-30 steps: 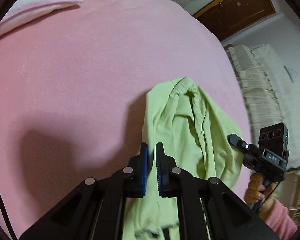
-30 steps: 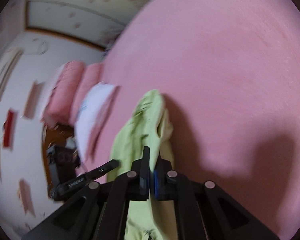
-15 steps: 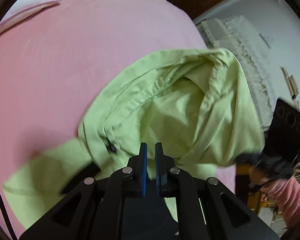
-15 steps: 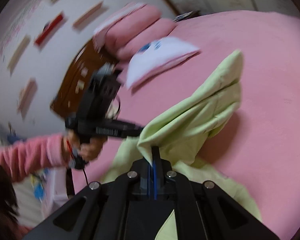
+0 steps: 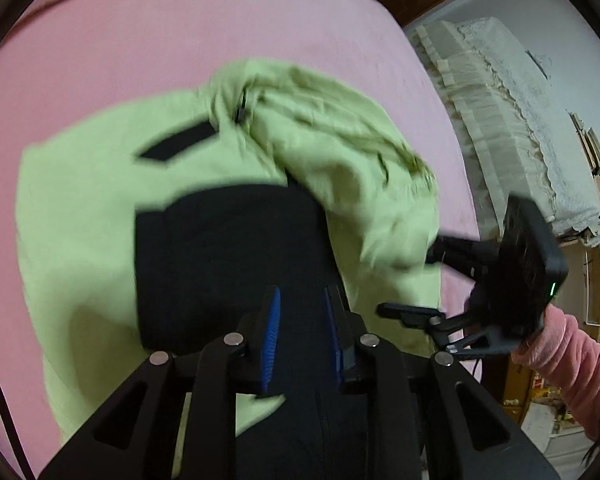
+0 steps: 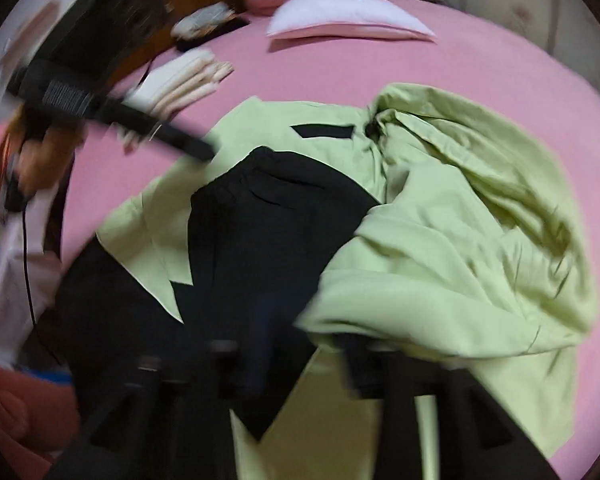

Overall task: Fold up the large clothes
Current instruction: 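Lift the green hood with both tools and fold it down over the jacket body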

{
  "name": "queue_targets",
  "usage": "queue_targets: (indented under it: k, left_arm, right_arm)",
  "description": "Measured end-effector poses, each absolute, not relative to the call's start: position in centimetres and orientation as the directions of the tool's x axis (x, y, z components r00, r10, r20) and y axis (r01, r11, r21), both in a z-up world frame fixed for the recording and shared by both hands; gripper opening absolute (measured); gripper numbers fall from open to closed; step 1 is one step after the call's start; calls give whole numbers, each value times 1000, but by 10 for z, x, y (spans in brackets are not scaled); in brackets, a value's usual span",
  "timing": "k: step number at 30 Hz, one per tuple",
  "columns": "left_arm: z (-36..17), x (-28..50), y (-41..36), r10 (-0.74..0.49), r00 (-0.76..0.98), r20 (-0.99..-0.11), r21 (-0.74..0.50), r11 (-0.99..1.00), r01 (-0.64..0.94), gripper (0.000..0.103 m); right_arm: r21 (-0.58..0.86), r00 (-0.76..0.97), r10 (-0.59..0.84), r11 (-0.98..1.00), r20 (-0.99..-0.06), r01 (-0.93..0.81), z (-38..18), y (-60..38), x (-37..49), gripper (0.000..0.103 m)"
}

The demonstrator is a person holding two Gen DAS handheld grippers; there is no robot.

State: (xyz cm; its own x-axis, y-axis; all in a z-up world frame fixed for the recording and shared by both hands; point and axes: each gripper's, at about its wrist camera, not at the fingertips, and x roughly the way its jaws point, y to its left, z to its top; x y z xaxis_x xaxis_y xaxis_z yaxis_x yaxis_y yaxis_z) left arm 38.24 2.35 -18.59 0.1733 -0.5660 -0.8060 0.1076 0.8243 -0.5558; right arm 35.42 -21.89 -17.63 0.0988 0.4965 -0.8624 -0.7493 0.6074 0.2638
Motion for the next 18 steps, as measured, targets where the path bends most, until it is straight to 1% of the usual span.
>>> queue_targets:
  k: [1, 3, 6, 9, 15, 18]
  left_arm:
    - [-188, 376, 22, -565, 168, -808, -555, 825, 106, 19]
    - [-193, 372, 13, -555, 164, -816, -543, 832, 114, 19]
    - [-197, 365, 10, -552, 156, -819, -540, 834, 112, 19]
    - [-197, 364, 6, -547, 160, -822, -533, 837, 123, 20]
    - [-195, 370, 6, -532, 167, -830, -515, 847, 132, 25]
    - [-197, 375, 6, -517, 153, -842, -500, 855, 135, 26]
  right_arm:
    - [286, 113, 512, 634, -852, -719, -174, -223, 356, 70]
    - [317, 151, 533, 681, -832, -660, -170, -232, 359, 70]
    - [420, 163, 579, 732, -799, -537, -172, -253, 376, 70]
    - [530, 199, 624, 760, -756, -376, -175, -280, 398, 70]
    - [578, 250, 609, 793, -753, -192, -191, -311, 426, 71]
    - [615, 269, 606, 786, -748, -60, -202, -335, 438, 76]
